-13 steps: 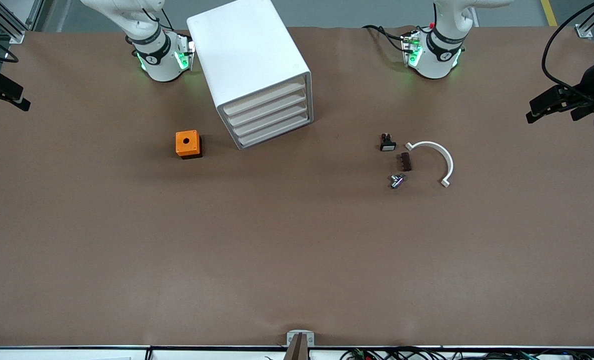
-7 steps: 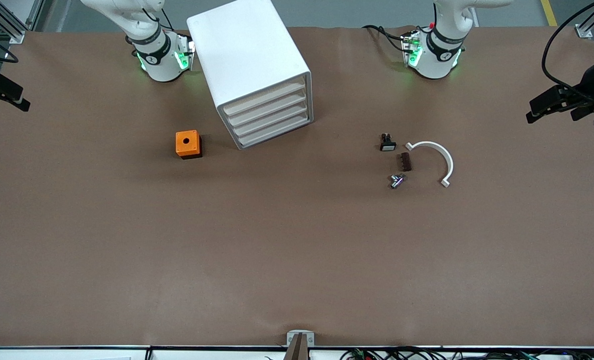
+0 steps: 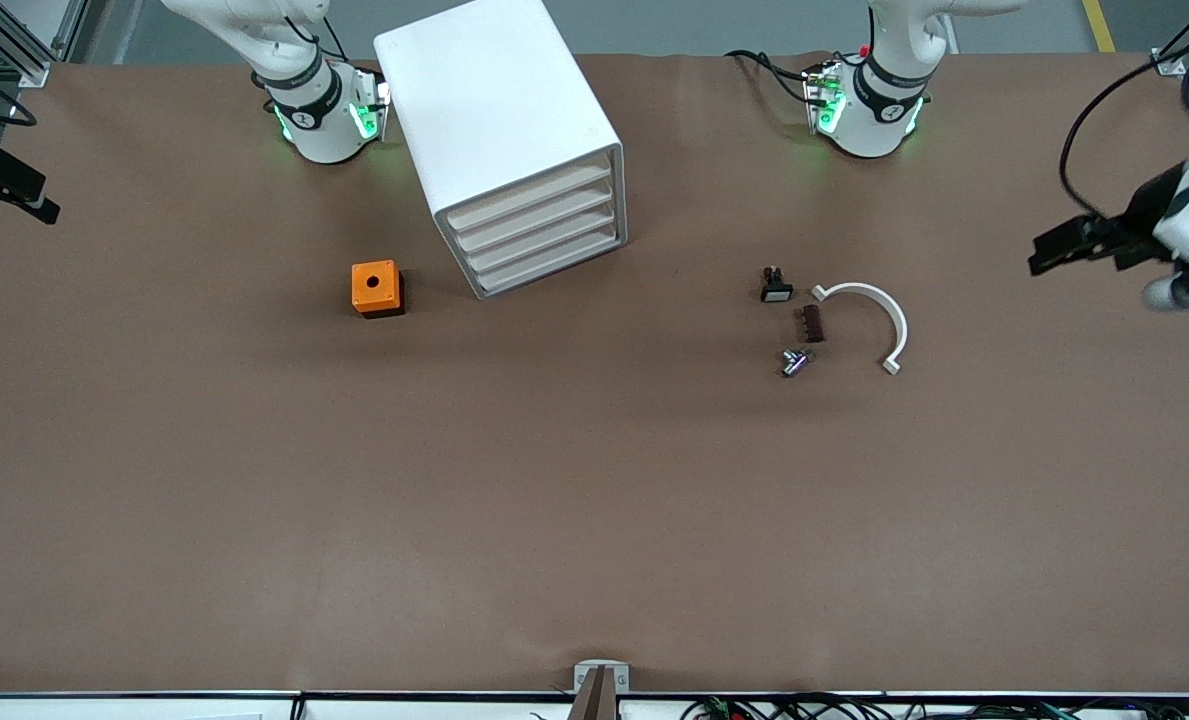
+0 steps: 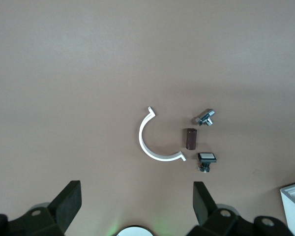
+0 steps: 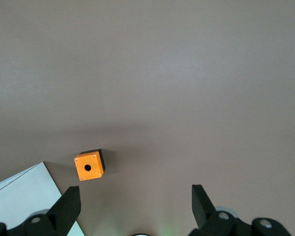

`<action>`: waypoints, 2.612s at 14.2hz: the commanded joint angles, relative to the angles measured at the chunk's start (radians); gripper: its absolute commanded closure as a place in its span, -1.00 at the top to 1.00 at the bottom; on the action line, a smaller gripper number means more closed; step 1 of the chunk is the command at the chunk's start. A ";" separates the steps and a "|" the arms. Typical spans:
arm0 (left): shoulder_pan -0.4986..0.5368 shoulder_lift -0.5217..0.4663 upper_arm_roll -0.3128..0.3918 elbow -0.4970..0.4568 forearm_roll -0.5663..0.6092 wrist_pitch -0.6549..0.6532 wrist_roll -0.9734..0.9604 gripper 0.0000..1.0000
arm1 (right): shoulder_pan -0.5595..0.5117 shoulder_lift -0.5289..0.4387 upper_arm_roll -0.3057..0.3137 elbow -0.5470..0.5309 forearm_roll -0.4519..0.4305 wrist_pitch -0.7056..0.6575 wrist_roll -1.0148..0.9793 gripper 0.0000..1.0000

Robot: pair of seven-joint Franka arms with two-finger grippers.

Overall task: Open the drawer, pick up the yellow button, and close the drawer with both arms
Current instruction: 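Move the left gripper from rest toward the white drawer cabinet, then grasp the front of the top drawer with the left gripper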

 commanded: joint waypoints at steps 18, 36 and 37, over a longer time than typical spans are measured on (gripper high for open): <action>-0.367 0.498 -0.050 0.111 -0.118 -0.007 -1.035 1.00 | 0.005 -0.013 0.003 -0.003 0.001 0.005 0.004 1.00; -0.367 0.636 -0.052 0.139 -0.947 -0.136 -2.036 1.00 | 0.002 -0.013 0.000 -0.003 0.001 0.002 0.004 1.00; -0.367 0.642 -0.059 0.139 -0.970 -0.138 -2.060 1.00 | 0.002 -0.013 -0.002 -0.005 0.001 0.002 0.004 1.00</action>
